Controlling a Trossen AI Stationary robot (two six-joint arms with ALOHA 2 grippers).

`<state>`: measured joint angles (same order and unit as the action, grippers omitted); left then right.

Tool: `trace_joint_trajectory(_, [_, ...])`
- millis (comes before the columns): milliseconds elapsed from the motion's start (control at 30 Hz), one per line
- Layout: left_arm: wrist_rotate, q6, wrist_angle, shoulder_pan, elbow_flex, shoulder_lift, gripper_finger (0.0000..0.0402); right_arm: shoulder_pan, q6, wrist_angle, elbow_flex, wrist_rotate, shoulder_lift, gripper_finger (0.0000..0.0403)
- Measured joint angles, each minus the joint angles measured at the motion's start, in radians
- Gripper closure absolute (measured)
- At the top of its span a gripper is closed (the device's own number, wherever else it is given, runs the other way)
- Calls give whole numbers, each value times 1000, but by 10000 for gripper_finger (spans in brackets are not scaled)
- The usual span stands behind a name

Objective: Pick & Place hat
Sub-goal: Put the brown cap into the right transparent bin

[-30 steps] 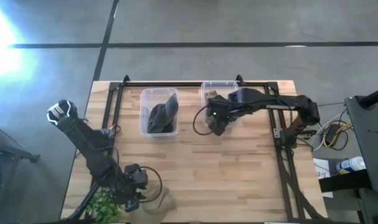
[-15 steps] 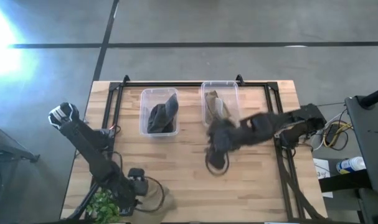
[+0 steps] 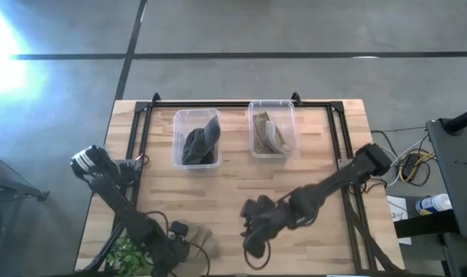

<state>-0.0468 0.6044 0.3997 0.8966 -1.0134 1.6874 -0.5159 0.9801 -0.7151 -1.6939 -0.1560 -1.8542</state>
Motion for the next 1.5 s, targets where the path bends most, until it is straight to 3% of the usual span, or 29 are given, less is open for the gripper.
trace_joint_trajectory(167, [-164, -3, -34, -40, -1, 41, 218, -34, 87, 26, -1, -11, -85, 260])
trace_joint_trajectory(333, [-357, 57, -109, -131, 0, 43, 218, -79, 255, 22, -2, -117, -134, 269])
trace_joint_trajectory(533, [-405, 171, -168, -217, -23, -48, 218, -134, 494, 21, 2, -208, -145, 270])
trace_joint_trajectory(667, [-483, 36, -201, -215, -24, -125, 218, -154, 641, 35, 19, -212, -145, 268])
trace_joint_trajectory(767, [-530, -137, -202, -224, -13, -140, 218, -155, 685, 154, 56, -213, -145, 268])
trace_joint_trajectory(967, [-419, -246, -153, -284, 49, -78, 218, -148, 696, 521, 147, -203, -188, 268])
trace_joint_trajectory(1267, [-424, -235, -36, -332, 90, -69, 218, -143, 824, 787, 107, -183, -401, 268])
trace_joint_trajectory(1500, [-296, -148, -32, -330, 129, -67, 218, -126, 883, 811, 64, -349, -478, 268])
